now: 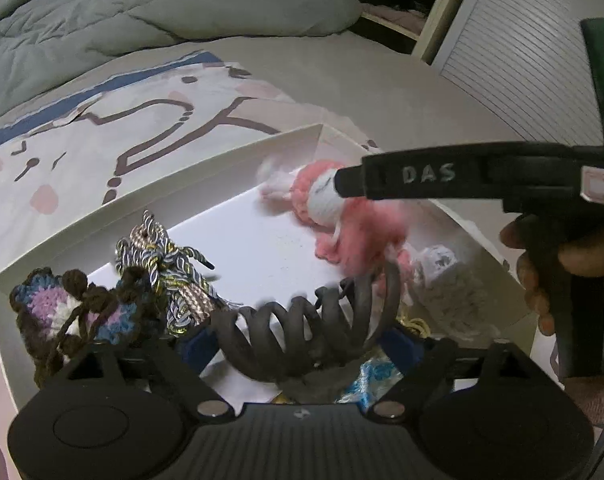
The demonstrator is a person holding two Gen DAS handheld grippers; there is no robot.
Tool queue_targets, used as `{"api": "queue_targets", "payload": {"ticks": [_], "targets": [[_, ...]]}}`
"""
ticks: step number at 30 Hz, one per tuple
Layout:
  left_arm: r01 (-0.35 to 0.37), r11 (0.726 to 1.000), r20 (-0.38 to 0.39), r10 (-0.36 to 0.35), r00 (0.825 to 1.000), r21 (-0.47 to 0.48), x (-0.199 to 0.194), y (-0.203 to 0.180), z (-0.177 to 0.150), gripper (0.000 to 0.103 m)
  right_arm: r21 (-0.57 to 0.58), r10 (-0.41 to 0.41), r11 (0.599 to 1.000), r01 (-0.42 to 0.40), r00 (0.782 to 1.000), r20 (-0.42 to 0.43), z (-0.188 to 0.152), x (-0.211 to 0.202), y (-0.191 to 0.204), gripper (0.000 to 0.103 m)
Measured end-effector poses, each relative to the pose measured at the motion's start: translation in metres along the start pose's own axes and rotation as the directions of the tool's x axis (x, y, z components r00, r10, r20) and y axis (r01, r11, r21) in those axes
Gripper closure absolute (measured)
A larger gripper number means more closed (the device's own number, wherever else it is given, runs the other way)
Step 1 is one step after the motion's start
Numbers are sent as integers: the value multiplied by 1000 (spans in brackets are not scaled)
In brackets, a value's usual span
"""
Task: Organize objects
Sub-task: 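Carry claw clip with left tool and pink doll with right tool into box, then open both tools to release the clip and doll in the box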
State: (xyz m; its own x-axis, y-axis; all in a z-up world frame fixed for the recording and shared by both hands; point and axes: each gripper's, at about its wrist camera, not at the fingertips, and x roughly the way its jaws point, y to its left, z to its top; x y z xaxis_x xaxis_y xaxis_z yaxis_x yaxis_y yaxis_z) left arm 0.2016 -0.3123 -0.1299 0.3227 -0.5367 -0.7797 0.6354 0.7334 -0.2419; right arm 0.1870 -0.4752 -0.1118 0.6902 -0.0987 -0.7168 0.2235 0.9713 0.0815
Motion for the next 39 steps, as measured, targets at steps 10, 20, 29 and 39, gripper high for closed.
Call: {"api": "queue_targets", "payload": {"ticks": [10, 20, 29, 39], "targets": [[14, 1000, 2, -14, 1000, -9, -8, -4, -1, 15, 11, 8, 1000, -7, 1000, -6, 3, -7, 3, 37], [-1, 1000, 127, 4, 992, -22, -23, -4, 10, 22, 52, 37, 998, -38, 999, 29, 6, -22, -2, 37], [0, 997, 91, 6, 996, -71, -26, 2, 13, 4, 63, 55, 996, -58, 998, 39, 6, -28, -4, 37], [-27, 998, 91, 32, 995, -54, -41, -3, 9, 4, 61, 72, 995, -74, 997, 36, 5, -40, -5, 37]]}}
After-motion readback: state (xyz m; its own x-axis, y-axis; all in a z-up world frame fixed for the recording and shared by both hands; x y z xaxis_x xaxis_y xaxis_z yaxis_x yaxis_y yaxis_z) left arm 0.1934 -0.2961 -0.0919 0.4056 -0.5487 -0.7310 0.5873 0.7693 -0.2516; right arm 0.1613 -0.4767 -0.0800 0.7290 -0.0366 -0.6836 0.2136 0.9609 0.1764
